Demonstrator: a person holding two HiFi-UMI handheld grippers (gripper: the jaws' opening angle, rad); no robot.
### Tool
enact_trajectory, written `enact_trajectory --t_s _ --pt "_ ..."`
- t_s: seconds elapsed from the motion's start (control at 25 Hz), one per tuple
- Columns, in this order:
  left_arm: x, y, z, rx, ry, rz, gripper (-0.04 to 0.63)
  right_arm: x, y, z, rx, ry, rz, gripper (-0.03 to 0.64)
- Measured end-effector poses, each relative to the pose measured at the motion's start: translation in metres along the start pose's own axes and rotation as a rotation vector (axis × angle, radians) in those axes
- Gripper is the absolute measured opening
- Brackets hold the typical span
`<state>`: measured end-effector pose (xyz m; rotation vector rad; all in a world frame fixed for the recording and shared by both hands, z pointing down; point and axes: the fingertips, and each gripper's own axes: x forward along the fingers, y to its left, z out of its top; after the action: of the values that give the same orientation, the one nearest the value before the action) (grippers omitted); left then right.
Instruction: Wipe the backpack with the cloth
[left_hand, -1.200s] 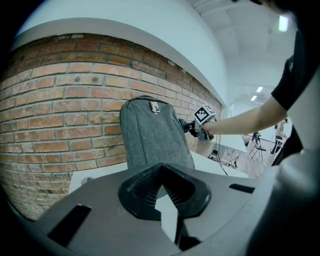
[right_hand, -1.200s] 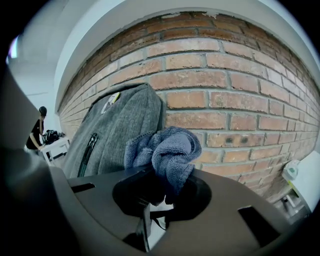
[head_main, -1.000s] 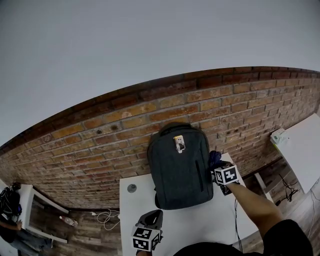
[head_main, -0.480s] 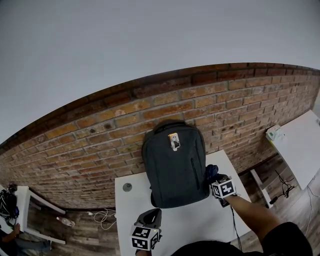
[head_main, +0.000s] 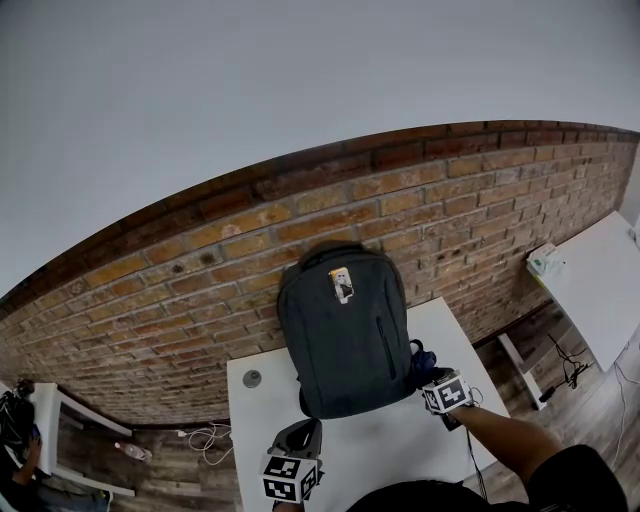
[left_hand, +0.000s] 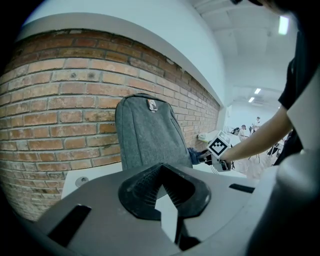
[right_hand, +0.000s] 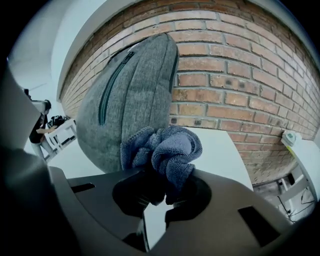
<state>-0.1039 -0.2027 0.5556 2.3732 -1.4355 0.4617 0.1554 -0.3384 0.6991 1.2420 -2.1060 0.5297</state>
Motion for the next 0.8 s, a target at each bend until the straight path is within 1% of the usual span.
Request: enact_trajectory --t_s 0.12,0.48,0.72,0.8 --pt "-0.001 0.001 0.000 -0.001 0.000 0.002 -0.018 0.000 0.003 -0.012 -0.023 0.017 -0.014 0.048" --pt "0.000 0.001 -0.003 -0.003 0.006 0.001 -0.018 0.002 0.010 -0.047 -0.036 0.067 -0.025 0.048" --pt "0.001 0.000 -0.004 0.000 0.013 -0.004 -0.018 0.004 0.006 -0.042 -0.012 0.073 -0.020 0.048" --pt "0.001 0.000 -0.004 0.002 0.016 -0.005 -0.018 0.001 0.003 -0.033 0.001 0.050 -0.018 0.048"
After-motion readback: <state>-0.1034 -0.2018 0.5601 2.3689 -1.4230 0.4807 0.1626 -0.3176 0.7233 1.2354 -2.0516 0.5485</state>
